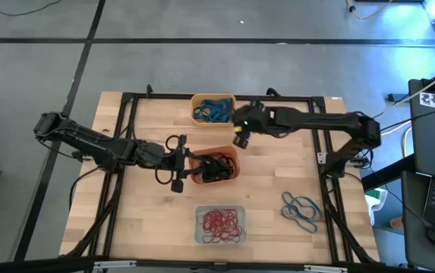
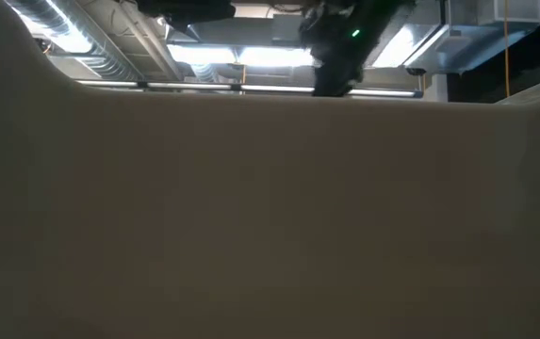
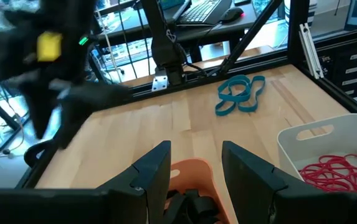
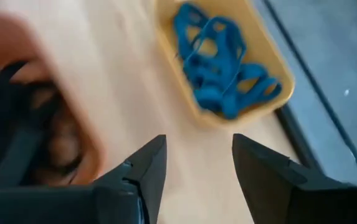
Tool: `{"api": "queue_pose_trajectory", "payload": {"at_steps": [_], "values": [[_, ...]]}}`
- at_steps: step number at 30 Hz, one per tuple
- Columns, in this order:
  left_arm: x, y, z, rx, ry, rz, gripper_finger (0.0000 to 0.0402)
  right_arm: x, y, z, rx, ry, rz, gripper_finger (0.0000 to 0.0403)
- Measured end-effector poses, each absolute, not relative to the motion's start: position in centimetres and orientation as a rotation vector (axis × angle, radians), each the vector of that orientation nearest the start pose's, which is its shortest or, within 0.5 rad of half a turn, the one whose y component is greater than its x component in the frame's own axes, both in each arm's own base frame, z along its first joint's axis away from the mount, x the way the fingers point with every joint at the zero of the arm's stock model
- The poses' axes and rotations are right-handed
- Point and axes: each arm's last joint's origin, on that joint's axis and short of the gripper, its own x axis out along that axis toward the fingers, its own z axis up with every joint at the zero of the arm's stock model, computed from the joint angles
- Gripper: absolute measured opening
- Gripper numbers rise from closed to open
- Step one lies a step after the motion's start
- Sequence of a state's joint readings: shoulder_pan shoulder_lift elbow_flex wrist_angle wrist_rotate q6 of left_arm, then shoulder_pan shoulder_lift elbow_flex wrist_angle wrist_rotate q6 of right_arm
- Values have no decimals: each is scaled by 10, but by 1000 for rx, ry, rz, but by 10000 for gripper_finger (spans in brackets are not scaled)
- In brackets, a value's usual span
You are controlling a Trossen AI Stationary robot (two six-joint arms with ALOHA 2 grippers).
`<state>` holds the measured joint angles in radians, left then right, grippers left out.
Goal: Sort rubber bands into baskets
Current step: Put the blue rubber band in the yellow bin
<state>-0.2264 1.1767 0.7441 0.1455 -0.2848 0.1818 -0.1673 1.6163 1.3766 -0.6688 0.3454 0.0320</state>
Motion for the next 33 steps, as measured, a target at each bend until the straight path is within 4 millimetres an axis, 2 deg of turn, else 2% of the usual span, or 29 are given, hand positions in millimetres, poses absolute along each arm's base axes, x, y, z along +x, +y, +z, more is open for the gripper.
{"api": "queue_pose_trajectory", "payload": {"at_steps": [6,12,20,24,30,33], "values": [[253,-50,272,248,280,33,141,307,-21,302,30,1048,-399,182],[254,-50,271,211,279,38,141,290,25,298,63,1171,-348,182],[263,-52,264,211,273,38,141,268,79,274,41,1280,-283,182],[266,-53,263,230,264,36,141,253,100,259,109,1380,-226,182],[267,-53,264,227,250,37,141,231,123,234,175,1502,-208,182],[267,-53,264,227,250,37,141,220,126,219,200,1560,-254,182]]}}
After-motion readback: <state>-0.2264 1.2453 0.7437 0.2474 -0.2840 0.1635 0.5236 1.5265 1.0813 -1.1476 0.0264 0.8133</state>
